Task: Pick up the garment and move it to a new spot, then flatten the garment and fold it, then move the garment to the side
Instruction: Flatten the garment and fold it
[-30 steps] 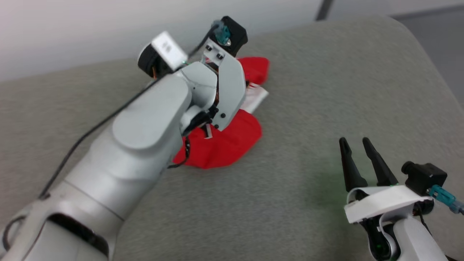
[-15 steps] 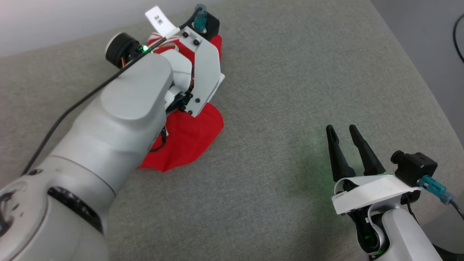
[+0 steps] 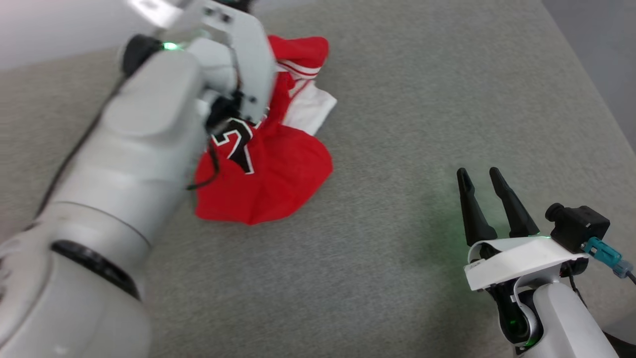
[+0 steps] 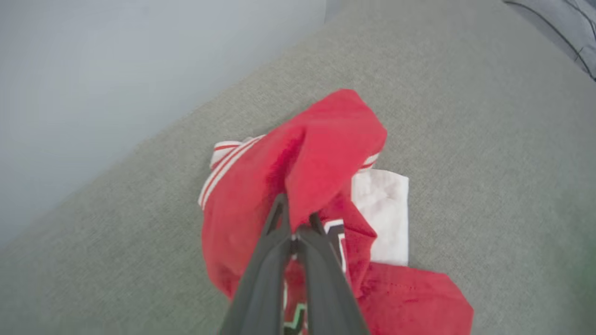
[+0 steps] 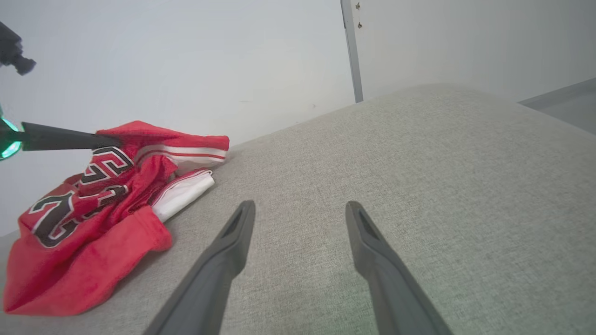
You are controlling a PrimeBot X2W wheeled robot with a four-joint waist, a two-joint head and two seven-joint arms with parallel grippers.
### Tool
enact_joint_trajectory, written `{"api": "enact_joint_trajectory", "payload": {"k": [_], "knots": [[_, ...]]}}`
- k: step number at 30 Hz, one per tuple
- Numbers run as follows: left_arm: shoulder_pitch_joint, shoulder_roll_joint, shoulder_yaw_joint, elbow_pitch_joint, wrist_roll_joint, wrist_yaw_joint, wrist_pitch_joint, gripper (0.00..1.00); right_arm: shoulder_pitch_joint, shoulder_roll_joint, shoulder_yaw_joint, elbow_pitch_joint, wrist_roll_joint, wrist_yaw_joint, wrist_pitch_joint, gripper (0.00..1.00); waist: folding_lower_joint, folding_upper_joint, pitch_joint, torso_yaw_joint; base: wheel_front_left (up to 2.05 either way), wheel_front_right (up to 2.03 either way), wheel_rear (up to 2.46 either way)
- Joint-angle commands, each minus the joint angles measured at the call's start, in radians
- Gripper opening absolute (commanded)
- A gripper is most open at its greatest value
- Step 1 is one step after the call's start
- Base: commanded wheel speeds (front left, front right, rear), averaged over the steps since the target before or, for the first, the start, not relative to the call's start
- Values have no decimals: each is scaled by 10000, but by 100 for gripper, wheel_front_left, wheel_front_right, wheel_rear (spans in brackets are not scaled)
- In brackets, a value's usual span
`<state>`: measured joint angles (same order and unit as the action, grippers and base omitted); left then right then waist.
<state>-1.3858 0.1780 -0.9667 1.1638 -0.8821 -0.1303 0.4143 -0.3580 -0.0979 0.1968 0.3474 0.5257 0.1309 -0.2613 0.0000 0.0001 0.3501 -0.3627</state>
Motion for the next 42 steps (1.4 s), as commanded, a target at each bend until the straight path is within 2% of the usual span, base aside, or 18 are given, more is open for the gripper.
{"api": "enact_joint_trajectory", "payload": {"k": [1,6,10,15,20,21,22,23,24,28,32,37,42], "knots": [[-39,269,280,256,-269,58,-182,0,124,-96,-34,13,-109,-3,-48,100,0,-1,-365,459,0,0,0],[427,1244,1088,833,-1014,209,-572,0,224,-208,-26,-10,-154,-3,-47,100,0,-1,-509,730,0,0,0],[1128,1923,1435,1061,-1422,393,-371,0,253,-331,-63,-84,-158,-3,-47,100,0,-1,-427,880,0,0,0],[1849,2217,1606,1158,-1722,343,-148,0,223,-432,-68,-133,-177,-3,-47,100,0,-1,-258,1047,0,0,0],[1950,2298,1377,1196,-1467,394,-237,0,144,-487,-71,-157,-183,-3,-47,100,0,-1,-201,1167,0,0,0],[1838,2337,1309,1199,-1383,413,-292,5,127,-505,-71,-152,-187,-3,-47,100,0,-1,-203,1189,0,0,0],[1680,2376,1210,1171,-1258,413,-350,39,115,-512,-77,-151,-190,-3,-47,100,0,-1,-197,1207,0,0,0],[1452,2440,1115,1118,-1135,426,-445,90,100,-512,-78,-157,-191,-3,-47,100,0,-1,-182,1216,0,0,0],[1224,2464,1021,1056,-1002,455,-532,100,85,-510,-77,-168,-192,-3,-47,100,0,-1,-160,1218,0,0,0],[347,2361,631,787,-507,483,-618,100,46,-435,-9,-223,-132,-3,-47,100,0,-1,35,1124,0,0,0],[-421,1995,265,563,-123,451,-336,100,-56,-316,59,-257,-36,-3,-47,100,0,-1,351,883,0,0,0],[-885,1552,-23,720,-126,297,1072,100,-276,-122,143,-323,69,-3,-47,100,0,-1,862,401,0,0,0],[-1263,1616,-216,972,-56,453,2476,100,-440,49,156,-439,60,-3,-48,100,0,-1,1230,-93,0,0,0]]}}
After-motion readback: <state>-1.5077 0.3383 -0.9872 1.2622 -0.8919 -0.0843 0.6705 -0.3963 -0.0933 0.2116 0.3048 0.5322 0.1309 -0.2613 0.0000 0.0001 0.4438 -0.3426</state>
